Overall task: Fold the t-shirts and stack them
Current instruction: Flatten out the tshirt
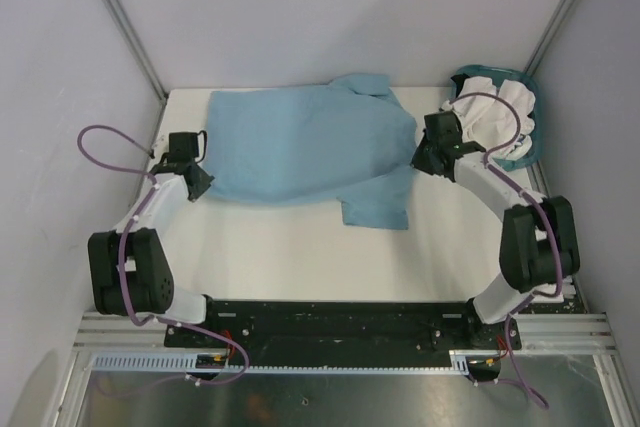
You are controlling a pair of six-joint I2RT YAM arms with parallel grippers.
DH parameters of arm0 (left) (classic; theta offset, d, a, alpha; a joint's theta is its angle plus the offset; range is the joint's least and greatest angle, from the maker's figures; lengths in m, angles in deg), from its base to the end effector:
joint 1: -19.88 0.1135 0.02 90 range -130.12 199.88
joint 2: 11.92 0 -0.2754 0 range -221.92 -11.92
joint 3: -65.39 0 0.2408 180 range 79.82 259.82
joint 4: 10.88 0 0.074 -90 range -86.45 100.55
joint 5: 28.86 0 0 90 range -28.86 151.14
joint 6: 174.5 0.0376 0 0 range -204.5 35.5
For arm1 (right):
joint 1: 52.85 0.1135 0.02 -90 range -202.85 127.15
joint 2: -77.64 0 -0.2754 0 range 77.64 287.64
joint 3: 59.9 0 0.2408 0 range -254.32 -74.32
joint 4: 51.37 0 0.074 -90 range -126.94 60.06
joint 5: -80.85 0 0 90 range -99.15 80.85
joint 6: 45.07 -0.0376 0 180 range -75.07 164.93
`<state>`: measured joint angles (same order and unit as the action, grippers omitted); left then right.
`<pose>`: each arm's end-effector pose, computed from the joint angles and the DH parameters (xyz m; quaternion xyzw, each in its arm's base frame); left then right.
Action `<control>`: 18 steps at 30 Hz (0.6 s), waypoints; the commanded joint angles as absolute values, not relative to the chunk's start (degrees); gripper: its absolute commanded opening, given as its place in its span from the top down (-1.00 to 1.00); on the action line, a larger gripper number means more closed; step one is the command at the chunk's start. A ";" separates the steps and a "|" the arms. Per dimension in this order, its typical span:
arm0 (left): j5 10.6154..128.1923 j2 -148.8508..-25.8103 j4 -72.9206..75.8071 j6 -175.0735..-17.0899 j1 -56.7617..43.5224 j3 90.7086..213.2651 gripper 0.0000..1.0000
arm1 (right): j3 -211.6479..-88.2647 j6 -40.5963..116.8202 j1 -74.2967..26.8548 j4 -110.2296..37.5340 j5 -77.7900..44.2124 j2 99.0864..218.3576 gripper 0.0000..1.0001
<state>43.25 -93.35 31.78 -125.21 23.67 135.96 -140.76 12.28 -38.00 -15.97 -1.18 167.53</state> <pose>0.2793 0.0301 0.2522 -0.4003 0.8499 0.0422 0.3400 0.3268 0.0813 0.2732 0.1689 0.9045 0.0970 0.3794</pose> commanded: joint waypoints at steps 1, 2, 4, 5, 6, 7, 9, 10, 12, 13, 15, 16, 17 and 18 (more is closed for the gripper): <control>40.84 -93.91 29.11 -125.31 23.97 135.14 1.00 | -141.56 13.20 -38.61 -16.75 -1.98 172.52 1.00; 40.93 -94.05 29.16 -125.30 23.94 134.63 1.00 | -141.56 13.24 -38.70 -16.26 -1.56 173.64 1.00; 40.93 -93.94 29.15 -125.20 23.99 133.89 1.00 | -141.56 13.61 -38.87 -15.20 -0.46 174.92 0.98; 40.88 -93.80 29.18 -125.02 24.05 133.83 1.00 | -141.56 13.88 -39.05 -14.91 0.16 175.19 0.89; 40.95 -93.60 29.20 -124.89 24.07 133.85 1.00 | -141.56 14.16 -39.31 -14.63 0.52 175.15 0.77; 41.20 -93.46 29.20 -124.60 24.09 133.99 1.00 | -141.56 14.38 -39.58 -14.41 0.69 174.96 0.61; 41.94 -93.13 29.39 -124.15 24.10 134.16 1.00 | -141.56 14.99 -39.82 -13.45 1.27 173.64 0.26; 42.36 -92.87 29.52 -124.14 24.10 133.93 1.00 | -141.51 15.32 -39.57 -12.63 1.90 172.66 0.09; 43.13 -92.43 29.53 -124.38 24.10 133.16 1.00 | -141.06 15.90 -38.63 -10.45 3.06 170.15 -0.09; 43.48 -92.17 29.50 -124.53 24.10 132.72 1.00 | -140.21 16.09 -37.96 -9.81 3.33 168.54 -0.13; 43.96 -91.79 29.50 -124.81 24.10 131.89 1.00 | -137.35 16.03 -36.34 -9.40 3.57 164.79 -0.16; 44.16 -91.63 29.53 -124.87 24.10 131.56 1.00 | -135.63 15.84 -35.50 -9.59 3.19 163.18 -0.15; 44.30 -91.46 29.50 -124.94 24.10 131.31 1.00 | -133.72 15.62 -34.59 -9.95 2.73 161.94 -0.12; 44.42 -91.33 29.49 -125.07 24.10 131.14 1.00 | -131.49 15.38 -33.70 -10.40 2.46 161.10 -0.09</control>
<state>43.89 -93.92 30.66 -125.01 23.76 132.24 -136.56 15.04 -36.86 -11.47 1.79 167.35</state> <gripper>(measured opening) 0.003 0.566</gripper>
